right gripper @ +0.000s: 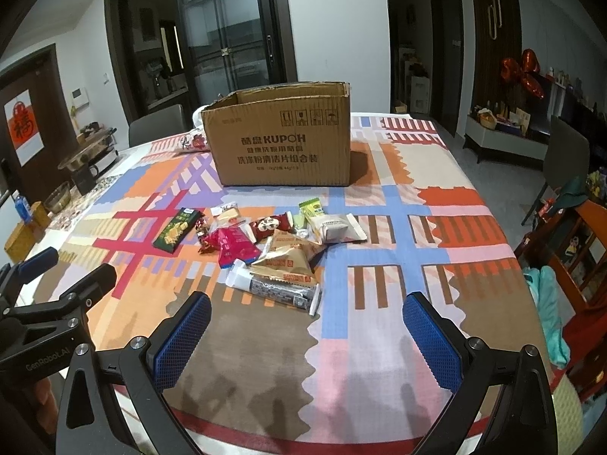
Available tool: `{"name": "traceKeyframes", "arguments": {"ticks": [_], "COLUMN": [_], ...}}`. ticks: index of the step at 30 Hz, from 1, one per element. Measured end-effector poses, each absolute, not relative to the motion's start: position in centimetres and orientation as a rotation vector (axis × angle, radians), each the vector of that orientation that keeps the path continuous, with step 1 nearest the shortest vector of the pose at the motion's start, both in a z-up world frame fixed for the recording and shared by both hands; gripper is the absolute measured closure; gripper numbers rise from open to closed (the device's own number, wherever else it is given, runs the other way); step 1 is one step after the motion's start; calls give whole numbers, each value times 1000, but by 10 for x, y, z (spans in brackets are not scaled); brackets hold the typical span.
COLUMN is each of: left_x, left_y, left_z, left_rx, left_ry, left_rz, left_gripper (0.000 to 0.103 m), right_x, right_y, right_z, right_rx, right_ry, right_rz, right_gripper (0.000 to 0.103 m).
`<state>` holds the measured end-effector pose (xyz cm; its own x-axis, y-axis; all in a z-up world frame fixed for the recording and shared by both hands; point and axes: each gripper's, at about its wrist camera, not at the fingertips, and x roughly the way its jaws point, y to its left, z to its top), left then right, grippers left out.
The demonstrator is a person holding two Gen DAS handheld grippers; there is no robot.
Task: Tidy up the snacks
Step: 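Grasp the gold biscuit bag with the right gripper while the left grasps the pink wrapper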
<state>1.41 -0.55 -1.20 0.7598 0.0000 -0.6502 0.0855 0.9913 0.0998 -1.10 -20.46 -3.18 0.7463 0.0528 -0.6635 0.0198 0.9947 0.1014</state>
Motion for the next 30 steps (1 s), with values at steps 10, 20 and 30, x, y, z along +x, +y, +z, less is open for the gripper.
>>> {"name": "traceKeyframes", "arguments": {"ticks": [10, 20, 30], "left_x": [38, 75, 115], "left_y": [-4, -24, -33], "left_z": [-23, -32, -49], "left_rx": [107, 159, 94], "left_ry": [742, 735, 831], "left_rz": [-65, -134, -238], "left_gripper": [0, 7, 25], "right_x": [14, 61, 93], "right_y": [-203, -209, -217], "right_z": [-42, -57, -76], "right_rx": [112, 162, 218], "right_ry": [763, 773, 828], "right_rz": [34, 38, 52], "right_gripper": [1, 1, 8]}}
